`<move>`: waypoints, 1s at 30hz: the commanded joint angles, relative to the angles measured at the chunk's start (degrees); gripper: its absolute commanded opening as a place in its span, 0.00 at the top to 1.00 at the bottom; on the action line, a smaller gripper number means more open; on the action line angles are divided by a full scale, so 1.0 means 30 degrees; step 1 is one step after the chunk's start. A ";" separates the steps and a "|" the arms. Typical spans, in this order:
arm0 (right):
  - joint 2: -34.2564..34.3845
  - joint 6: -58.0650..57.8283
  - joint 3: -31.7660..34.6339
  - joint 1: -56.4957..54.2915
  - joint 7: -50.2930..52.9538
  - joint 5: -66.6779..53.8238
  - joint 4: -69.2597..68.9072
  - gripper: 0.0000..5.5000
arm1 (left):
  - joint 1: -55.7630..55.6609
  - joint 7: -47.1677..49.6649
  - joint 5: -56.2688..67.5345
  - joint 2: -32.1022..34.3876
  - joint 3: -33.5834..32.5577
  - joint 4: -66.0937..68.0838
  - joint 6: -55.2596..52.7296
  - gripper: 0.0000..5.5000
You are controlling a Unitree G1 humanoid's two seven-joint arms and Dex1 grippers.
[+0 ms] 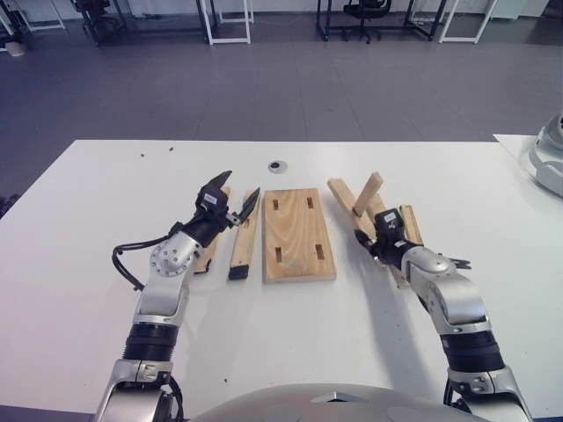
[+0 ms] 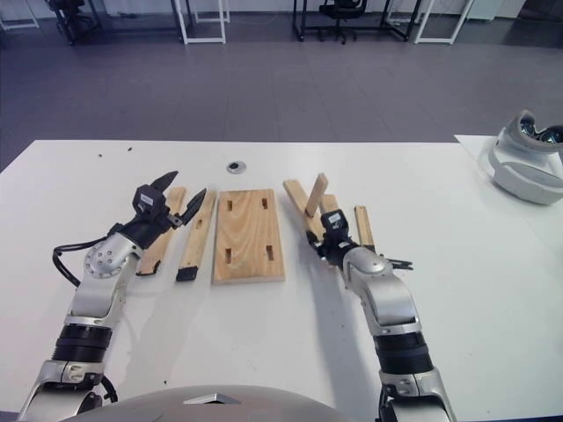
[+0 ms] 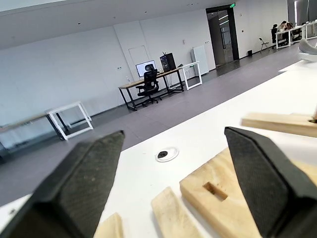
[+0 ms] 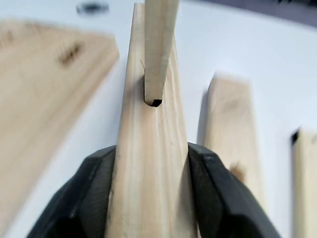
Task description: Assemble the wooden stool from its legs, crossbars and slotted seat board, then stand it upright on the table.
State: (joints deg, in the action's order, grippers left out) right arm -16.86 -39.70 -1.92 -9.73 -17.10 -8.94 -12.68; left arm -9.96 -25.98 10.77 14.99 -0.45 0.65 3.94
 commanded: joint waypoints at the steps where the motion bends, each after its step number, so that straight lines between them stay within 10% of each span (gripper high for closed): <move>1: -0.0938 0.3683 -0.0856 -0.1154 -0.1793 0.0429 -0.1714 0.62 | -0.1536 0.0960 0.4325 -0.1776 -0.1437 -0.1161 -0.3803 0.32; 8: -0.0235 0.8318 -0.3093 -0.2176 -0.4767 -0.0314 -0.3297 0.62 | -0.3790 0.3044 1.7295 -0.4156 -0.4495 -0.4042 -1.1008 0.32; 14: 0.0124 0.9430 -0.3455 -0.2224 -0.5274 -0.0453 -0.3327 0.62 | -0.3845 0.3374 1.8839 -0.3765 -0.4246 -0.4808 -1.2568 0.32; 30: -0.0985 1.0034 -0.3045 -0.1335 -0.6908 -0.1125 -0.3261 0.57 | -0.1291 0.4752 2.1209 -0.4468 -0.4718 -0.5725 -1.3292 0.80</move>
State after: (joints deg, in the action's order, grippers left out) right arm -19.82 -10.71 -11.54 -14.28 -37.70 -11.10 -21.40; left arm -15.87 -13.93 72.44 2.20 -13.33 -16.14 -35.98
